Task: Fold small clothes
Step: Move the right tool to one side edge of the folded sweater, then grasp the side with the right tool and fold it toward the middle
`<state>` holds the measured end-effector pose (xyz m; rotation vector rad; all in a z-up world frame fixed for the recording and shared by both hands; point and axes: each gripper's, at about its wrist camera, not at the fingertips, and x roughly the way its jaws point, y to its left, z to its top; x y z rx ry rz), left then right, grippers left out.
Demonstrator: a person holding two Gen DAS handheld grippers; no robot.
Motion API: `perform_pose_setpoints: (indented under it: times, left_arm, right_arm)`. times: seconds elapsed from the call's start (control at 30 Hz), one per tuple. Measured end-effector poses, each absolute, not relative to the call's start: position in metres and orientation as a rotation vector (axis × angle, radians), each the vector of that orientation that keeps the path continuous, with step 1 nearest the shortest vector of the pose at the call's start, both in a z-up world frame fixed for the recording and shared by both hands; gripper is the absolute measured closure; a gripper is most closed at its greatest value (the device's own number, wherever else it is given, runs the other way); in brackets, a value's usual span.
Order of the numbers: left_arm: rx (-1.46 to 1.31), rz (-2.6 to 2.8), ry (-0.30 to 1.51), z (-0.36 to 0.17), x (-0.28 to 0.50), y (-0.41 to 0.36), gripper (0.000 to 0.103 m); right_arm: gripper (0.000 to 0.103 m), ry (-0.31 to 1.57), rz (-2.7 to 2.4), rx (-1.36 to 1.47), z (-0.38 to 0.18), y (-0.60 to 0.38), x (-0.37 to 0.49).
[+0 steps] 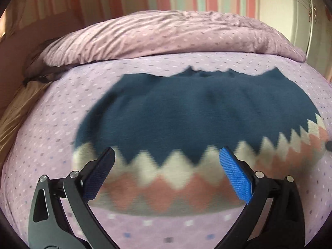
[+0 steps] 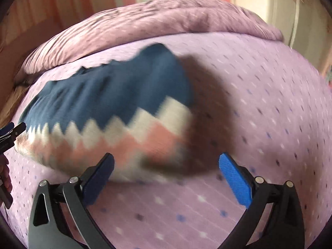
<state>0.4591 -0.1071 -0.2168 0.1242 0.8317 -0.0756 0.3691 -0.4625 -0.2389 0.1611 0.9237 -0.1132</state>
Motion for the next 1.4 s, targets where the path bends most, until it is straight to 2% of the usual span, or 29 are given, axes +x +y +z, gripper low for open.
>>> perform_pose_setpoints:
  times: [0.27,0.4,0.53,0.7,0.9,0.93,0.97,1.03,1.07,1.2,1.27,1.3,1.33,1.37,1.4]
  left_arm:
    - [0.181,-0.049,0.879,-0.249,0.475,-0.168,0.003]
    - [0.092,-0.03,0.936,-0.261,0.482,-0.16,0.003]
    - [0.176,-0.02,0.907,-0.262,0.479,-0.169,0.003]
    - [0.151,-0.016,0.902,-0.266,0.478,-0.166,0.003]
    - [0.158,-0.026,0.902,-0.265,0.479,-0.165,0.003]
    - [0.161,-0.031,0.904,-0.265,0.479,-0.165,0.003]
    - [0.162,-0.034,0.906,-0.265,0.48,-0.165,0.003]
    - [0.162,-0.04,0.909,-0.265,0.481,-0.165,0.003]
    - [0.162,-0.042,0.91,-0.265,0.481,-0.165,0.003]
    - [0.16,-0.043,0.912,-0.265,0.48,-0.164,0.003]
    - [0.159,-0.043,0.912,-0.265,0.48,-0.164,0.003]
    - [0.158,-0.043,0.913,-0.266,0.481,-0.164,0.003]
    - [0.157,-0.044,0.914,-0.266,0.481,-0.164,0.003]
    - [0.156,-0.044,0.915,-0.266,0.481,-0.164,0.003]
    - [0.155,-0.046,0.917,-0.266,0.481,-0.164,0.003]
  right_arm:
    - [0.002,0.901,-0.064,0.23,-0.259,-0.49,0.342]
    - [0.002,0.917,-0.004,0.252,-0.268,-0.489,0.343]
    - [0.002,0.902,-0.012,0.309,-0.268,-0.496,0.35]
    - [0.002,0.919,0.051,0.412,-0.27,-0.497,0.368]
    - [0.001,0.987,0.098,0.702,-0.291,-0.51,0.393]
    - [0.006,0.983,0.104,0.726,-0.291,-0.511,0.393]
    - [0.023,0.975,0.123,0.755,-0.29,-0.512,0.392]
    - [0.041,0.992,0.176,0.795,-0.292,-0.509,0.392]
    - [0.044,1.001,0.178,0.792,-0.293,-0.507,0.391]
    - [0.044,1.051,0.176,0.806,-0.302,-0.503,0.392]
    - [0.037,1.052,0.184,0.85,-0.306,-0.503,0.396]
    - [0.037,1.05,0.192,0.856,-0.307,-0.503,0.398]
    - [0.041,1.047,0.202,0.853,-0.307,-0.5,0.401]
    - [0.051,1.047,0.212,0.852,-0.308,-0.498,0.405]
    - [0.056,1.05,0.201,0.846,-0.308,-0.498,0.407]
